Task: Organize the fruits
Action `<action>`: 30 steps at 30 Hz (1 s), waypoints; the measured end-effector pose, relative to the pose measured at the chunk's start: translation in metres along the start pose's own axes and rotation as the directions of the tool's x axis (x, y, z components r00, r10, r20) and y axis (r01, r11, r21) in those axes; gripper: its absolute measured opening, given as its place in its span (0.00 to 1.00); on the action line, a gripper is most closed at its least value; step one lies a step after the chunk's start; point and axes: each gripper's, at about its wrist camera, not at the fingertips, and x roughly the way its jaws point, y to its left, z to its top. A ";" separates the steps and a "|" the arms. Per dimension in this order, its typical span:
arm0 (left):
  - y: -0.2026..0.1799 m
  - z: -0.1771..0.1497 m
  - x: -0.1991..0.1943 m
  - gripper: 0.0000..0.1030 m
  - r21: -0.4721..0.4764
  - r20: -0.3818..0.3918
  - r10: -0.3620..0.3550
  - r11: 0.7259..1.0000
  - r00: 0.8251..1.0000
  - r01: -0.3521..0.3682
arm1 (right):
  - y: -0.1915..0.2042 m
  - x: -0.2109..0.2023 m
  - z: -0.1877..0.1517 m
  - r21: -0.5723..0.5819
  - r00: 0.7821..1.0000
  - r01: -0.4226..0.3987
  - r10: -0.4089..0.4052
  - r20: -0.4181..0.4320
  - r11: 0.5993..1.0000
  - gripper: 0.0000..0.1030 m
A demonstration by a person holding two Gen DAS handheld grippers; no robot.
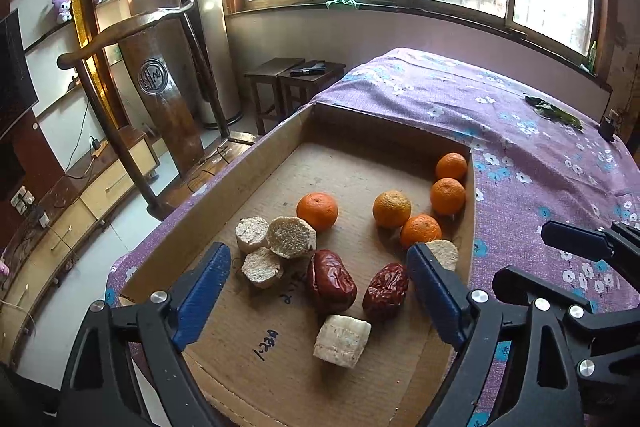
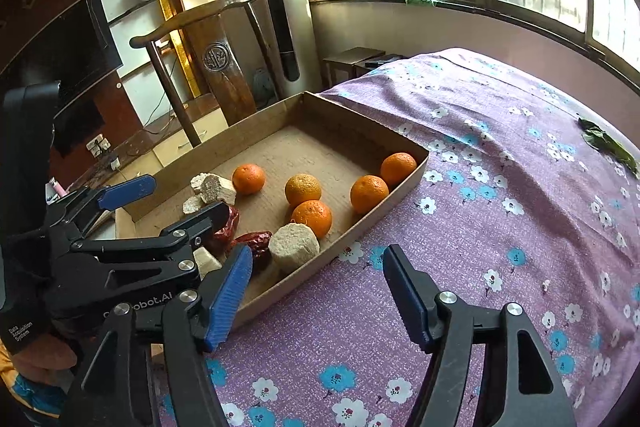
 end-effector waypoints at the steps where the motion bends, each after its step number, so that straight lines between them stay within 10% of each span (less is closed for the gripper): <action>1: -0.002 -0.001 -0.003 0.87 0.002 0.005 -0.002 1.000 1.000 0.002 | -0.001 -0.002 -0.001 0.006 1.000 0.000 0.000 0.001 1.000 0.73; 30: -0.011 -0.005 -0.032 0.88 0.002 0.065 0.004 1.000 0.998 -0.004 | -0.006 -0.023 -0.014 0.021 0.999 0.020 -0.020 0.026 1.000 0.77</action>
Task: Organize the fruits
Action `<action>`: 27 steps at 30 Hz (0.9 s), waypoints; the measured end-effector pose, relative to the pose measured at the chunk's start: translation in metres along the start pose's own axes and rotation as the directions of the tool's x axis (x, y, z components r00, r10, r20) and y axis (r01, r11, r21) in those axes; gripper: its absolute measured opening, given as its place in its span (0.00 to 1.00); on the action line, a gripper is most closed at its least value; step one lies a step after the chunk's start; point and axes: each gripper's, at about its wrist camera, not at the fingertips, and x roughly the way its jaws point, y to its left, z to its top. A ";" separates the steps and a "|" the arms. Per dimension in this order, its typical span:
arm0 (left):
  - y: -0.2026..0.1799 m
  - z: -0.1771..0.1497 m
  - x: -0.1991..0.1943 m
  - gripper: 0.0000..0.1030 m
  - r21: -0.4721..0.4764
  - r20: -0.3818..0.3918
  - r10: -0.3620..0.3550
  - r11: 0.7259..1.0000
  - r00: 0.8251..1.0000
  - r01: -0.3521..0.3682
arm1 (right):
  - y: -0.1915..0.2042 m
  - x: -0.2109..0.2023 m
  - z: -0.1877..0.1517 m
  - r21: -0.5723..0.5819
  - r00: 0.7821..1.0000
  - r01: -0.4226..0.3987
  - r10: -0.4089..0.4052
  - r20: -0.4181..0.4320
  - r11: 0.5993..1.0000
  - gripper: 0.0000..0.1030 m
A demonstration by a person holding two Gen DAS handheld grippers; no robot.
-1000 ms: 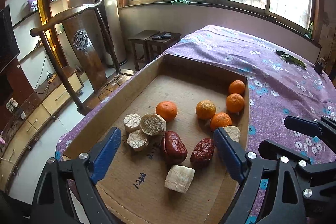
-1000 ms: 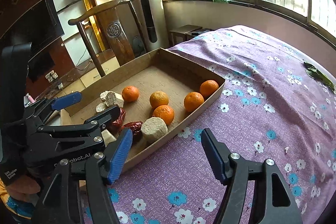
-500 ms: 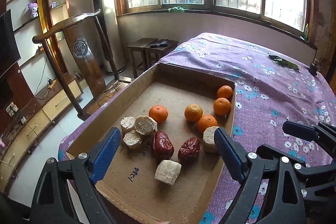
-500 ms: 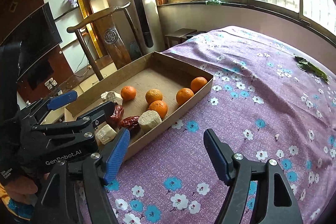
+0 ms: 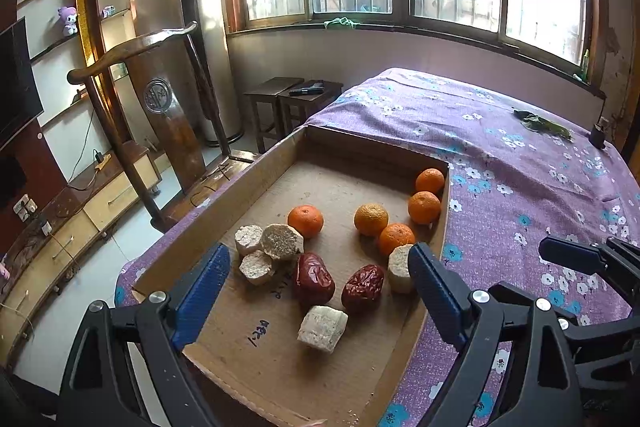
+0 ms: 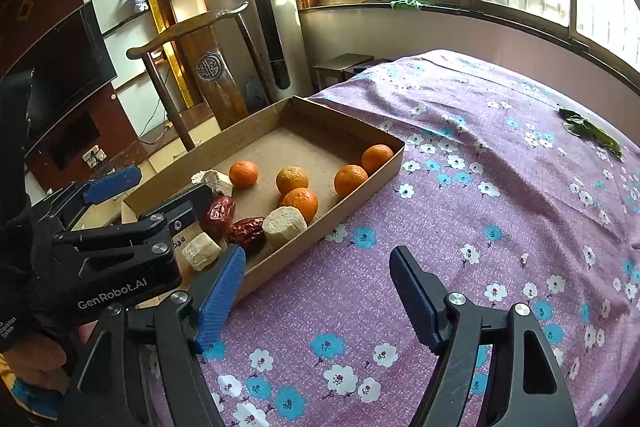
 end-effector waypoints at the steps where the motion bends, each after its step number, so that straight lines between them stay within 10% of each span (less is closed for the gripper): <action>1: 0.001 0.000 0.000 0.88 -0.001 0.000 0.000 1.000 1.000 0.000 | 0.000 0.000 0.000 0.003 1.000 -0.003 0.003 0.001 1.000 0.77; 27: -0.001 0.000 0.005 0.88 -0.010 -0.008 0.015 1.000 1.000 -0.015 | 0.000 0.008 -0.003 -0.001 1.000 -0.012 0.012 -0.028 1.000 0.77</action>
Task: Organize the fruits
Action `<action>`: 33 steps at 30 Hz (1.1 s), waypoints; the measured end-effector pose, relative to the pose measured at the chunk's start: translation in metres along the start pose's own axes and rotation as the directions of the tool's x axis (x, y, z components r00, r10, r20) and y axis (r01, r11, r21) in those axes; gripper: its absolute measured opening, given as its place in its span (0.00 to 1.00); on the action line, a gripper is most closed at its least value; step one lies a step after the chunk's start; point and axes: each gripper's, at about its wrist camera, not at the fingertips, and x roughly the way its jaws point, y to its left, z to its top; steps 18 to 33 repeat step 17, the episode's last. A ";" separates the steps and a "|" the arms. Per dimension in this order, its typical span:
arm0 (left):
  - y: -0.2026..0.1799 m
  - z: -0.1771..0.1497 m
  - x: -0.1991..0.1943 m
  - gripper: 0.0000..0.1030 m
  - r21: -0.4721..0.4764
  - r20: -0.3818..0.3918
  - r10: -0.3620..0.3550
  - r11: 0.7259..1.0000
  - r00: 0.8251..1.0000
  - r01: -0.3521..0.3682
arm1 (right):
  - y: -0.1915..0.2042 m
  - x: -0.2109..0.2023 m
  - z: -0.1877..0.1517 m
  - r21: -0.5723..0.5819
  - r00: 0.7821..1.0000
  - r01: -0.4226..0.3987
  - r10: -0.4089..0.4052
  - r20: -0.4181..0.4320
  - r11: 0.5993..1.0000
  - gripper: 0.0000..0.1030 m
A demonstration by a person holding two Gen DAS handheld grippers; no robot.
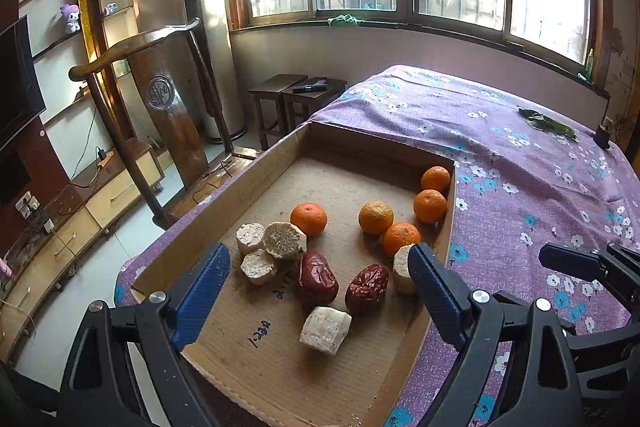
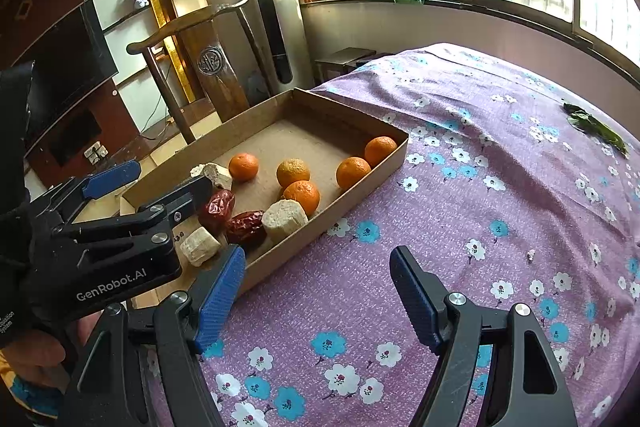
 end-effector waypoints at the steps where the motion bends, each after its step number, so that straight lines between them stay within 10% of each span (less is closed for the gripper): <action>1: 0.000 0.000 0.000 0.88 0.000 0.001 0.003 1.000 1.000 -0.003 | -0.001 0.000 0.000 0.001 1.000 0.000 0.000 -0.002 1.000 0.77; 33: -0.066 0.005 -0.011 0.88 0.116 0.042 -0.092 0.989 0.995 0.087 | -0.069 -0.047 -0.023 0.120 0.990 0.134 -0.138 0.023 0.984 0.78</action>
